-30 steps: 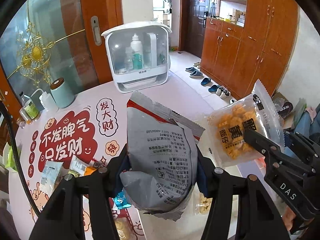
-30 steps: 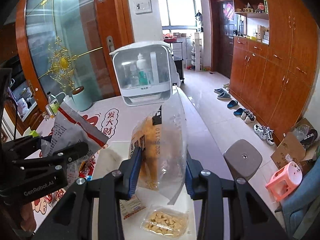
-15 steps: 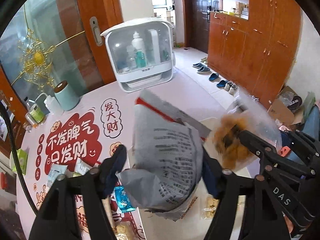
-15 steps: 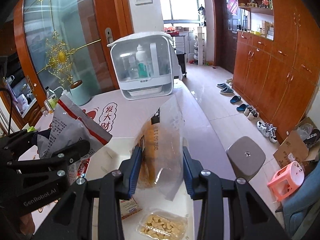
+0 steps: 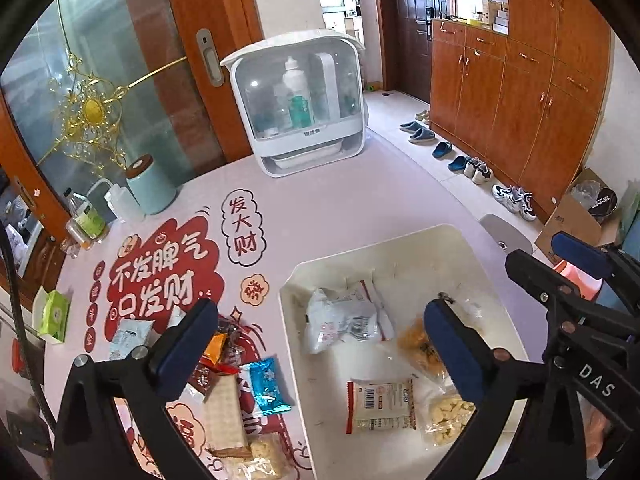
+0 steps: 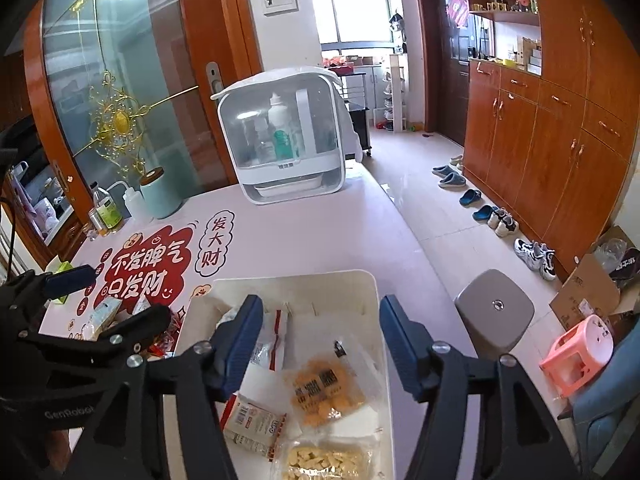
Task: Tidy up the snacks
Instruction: 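Withdraw both open grippers from the white tray, then grasp the light blue bag with left gripper while right gripper grasps white-orange bar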
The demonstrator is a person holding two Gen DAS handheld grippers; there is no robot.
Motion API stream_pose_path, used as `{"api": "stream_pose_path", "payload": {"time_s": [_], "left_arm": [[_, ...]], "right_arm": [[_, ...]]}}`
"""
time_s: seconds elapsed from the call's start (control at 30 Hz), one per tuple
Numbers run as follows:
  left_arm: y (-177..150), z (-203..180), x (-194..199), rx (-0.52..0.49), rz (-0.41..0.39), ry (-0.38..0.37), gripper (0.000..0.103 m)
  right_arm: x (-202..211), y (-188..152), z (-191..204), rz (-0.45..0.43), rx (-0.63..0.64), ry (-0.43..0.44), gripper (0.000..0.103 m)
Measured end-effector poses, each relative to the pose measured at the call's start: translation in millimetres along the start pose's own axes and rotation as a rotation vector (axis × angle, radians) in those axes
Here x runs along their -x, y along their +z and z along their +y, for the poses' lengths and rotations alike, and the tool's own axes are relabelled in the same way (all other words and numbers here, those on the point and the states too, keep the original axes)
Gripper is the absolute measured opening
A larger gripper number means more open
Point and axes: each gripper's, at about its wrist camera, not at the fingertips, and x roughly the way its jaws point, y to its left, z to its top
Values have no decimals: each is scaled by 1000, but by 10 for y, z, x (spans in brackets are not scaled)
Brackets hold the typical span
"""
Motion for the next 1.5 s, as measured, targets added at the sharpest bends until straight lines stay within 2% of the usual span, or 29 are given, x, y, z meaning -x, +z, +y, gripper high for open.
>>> {"api": "stream_pose_path", "payload": {"time_s": [0.6,0.9,1.17,1.3,1.5], "left_arm": [[-136,-16,204,-18,-10,-24,102],[-504,132,254,-15,63,-39,102],[-1097,794,335,104,156,44,102],[-1341,1279,363,172,190,123,102],[-1540,1956,305,236,219,207,102]], "right_arm": [[154,-144,52,5,-11,-1,62],[233,-408,97,51,-25,-9,62],[150,-643,341,130,15,12,62],[42,-638,667,150,70,53,62],[-92,-547,1334,156,149,115,62]]}}
